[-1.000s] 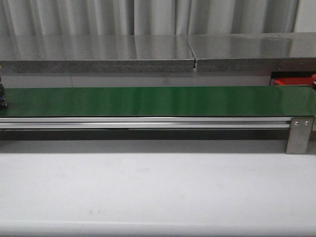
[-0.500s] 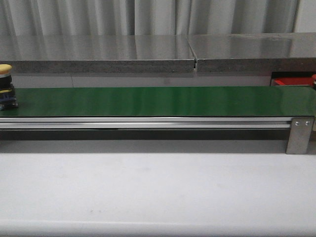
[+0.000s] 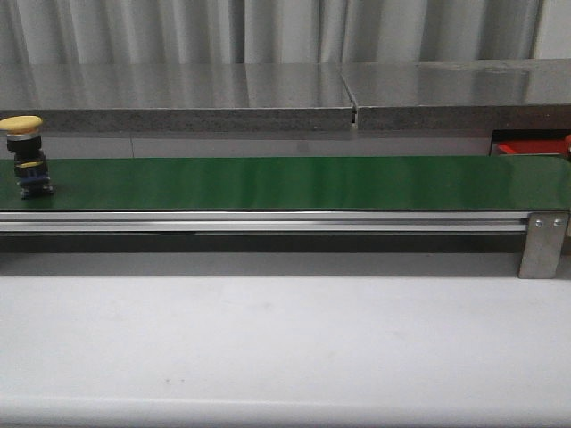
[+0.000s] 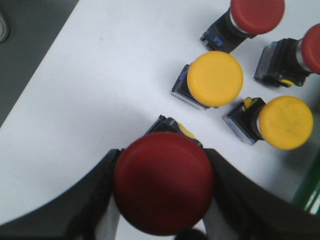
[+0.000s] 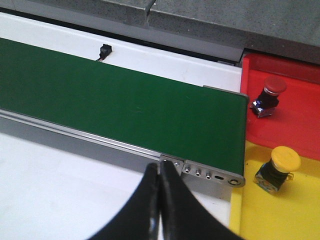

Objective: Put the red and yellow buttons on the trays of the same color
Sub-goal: 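Grasp the red-capped button with the left gripper, carry onto belt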

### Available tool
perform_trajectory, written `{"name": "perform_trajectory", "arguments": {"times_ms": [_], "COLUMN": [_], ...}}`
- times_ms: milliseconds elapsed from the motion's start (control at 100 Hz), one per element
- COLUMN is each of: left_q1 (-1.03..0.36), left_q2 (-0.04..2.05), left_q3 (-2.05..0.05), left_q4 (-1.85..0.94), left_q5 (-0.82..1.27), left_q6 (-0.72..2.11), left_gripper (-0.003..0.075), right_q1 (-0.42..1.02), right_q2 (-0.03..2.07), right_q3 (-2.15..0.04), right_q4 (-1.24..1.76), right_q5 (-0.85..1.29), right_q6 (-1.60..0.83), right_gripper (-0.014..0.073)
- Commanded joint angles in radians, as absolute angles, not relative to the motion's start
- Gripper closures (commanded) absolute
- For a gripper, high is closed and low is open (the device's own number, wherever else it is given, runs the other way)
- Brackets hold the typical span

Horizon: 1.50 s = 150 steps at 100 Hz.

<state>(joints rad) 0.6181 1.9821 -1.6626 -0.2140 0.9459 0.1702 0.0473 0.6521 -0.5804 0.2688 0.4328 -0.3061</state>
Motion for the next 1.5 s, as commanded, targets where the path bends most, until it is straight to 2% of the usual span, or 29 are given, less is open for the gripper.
{"name": "perform_trajectory", "arguments": {"times_ms": [0, 230, 720, 1180, 1280, 1490], "left_q1": [0.616, 0.582, 0.344, 0.325, 0.325, 0.325], "left_q2": [1.860, 1.729, 1.722, 1.799, 1.800, 1.800], "left_q3": [-1.634, -1.515, -1.515, -1.515, -1.515, -1.515], "left_q4": [-0.235, -0.240, -0.232, -0.232, -0.232, -0.232], "left_q5": [0.897, 0.816, 0.786, 0.814, 0.814, 0.828], "left_q6": [0.171, 0.173, 0.173, 0.173, 0.173, 0.173], "left_gripper": [0.0500, 0.0500, 0.0500, 0.0496, 0.0443, 0.0235], "right_q1": [0.048, 0.048, 0.048, 0.048, 0.048, 0.048], "right_q2": [0.648, 0.648, 0.648, 0.648, 0.648, 0.648], "right_q3": [-0.607, -0.607, -0.607, -0.607, -0.607, -0.607], "right_q4": [0.277, 0.277, 0.277, 0.277, 0.277, 0.277], "right_q5": [0.358, 0.358, 0.358, 0.358, 0.358, 0.358], "right_q6": [-0.314, -0.314, -0.314, -0.314, -0.314, -0.314], "right_gripper": [0.0712, 0.0712, 0.0712, 0.0712, 0.0712, 0.0712]}}
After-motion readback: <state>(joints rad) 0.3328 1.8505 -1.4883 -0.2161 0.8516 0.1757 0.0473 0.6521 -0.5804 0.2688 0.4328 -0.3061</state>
